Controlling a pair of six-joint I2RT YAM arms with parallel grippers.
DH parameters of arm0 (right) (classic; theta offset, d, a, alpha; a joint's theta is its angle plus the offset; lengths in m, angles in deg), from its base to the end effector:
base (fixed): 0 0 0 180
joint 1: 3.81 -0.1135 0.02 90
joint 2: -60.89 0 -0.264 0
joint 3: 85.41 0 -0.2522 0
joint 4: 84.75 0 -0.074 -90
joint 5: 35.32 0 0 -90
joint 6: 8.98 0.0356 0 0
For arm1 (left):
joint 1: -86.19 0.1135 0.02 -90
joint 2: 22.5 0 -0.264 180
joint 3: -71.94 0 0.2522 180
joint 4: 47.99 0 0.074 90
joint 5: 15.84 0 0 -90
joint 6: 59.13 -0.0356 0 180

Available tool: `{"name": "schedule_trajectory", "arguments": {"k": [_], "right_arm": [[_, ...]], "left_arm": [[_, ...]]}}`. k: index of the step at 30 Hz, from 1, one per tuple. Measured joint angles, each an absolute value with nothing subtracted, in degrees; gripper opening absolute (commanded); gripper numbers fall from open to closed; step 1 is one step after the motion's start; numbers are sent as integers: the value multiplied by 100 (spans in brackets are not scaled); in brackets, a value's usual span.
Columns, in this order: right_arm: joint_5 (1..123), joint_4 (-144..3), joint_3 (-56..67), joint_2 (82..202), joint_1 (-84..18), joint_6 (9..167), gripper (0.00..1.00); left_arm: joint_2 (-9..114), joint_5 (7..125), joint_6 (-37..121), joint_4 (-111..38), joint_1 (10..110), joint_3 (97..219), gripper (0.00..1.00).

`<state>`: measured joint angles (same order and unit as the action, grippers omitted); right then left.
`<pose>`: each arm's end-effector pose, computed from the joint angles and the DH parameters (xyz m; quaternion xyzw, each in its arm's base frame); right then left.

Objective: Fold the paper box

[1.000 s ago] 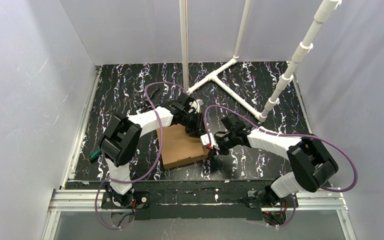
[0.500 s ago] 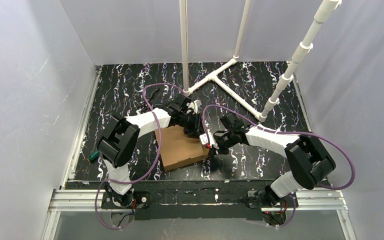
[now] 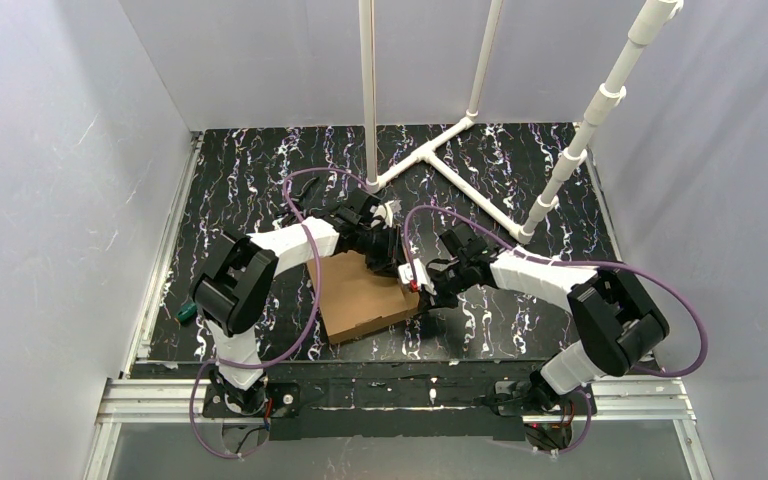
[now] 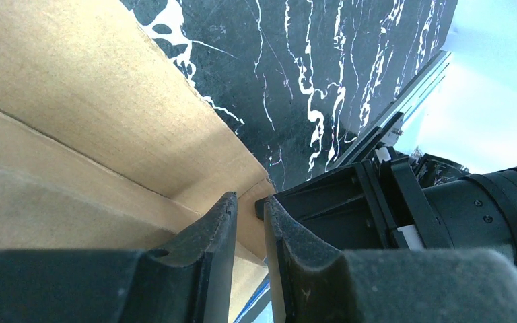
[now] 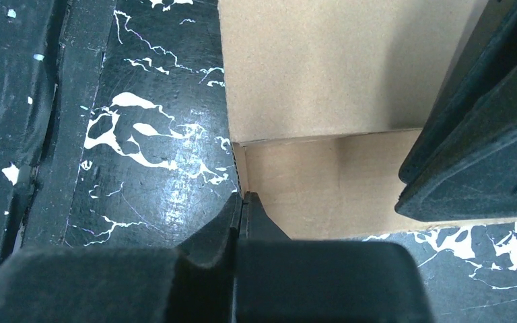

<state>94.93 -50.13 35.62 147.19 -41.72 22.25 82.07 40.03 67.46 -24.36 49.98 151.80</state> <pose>0.2025 0.1869 0.1719 -0.7360 0.5432 0.2871 0.2842 0.2983 -0.2431 0.1863 0.1014 0.8938 -0.4225 0.1109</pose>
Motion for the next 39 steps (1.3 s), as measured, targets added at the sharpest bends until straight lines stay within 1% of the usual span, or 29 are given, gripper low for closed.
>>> {"name": "schedule_trajectory", "arguments": {"k": [39], "right_arm": [[9257,-4698,3282,15051,-4116,2665,1]], "left_arm": [[8174,3859,6749,-2458,5086,15091,21]]}}
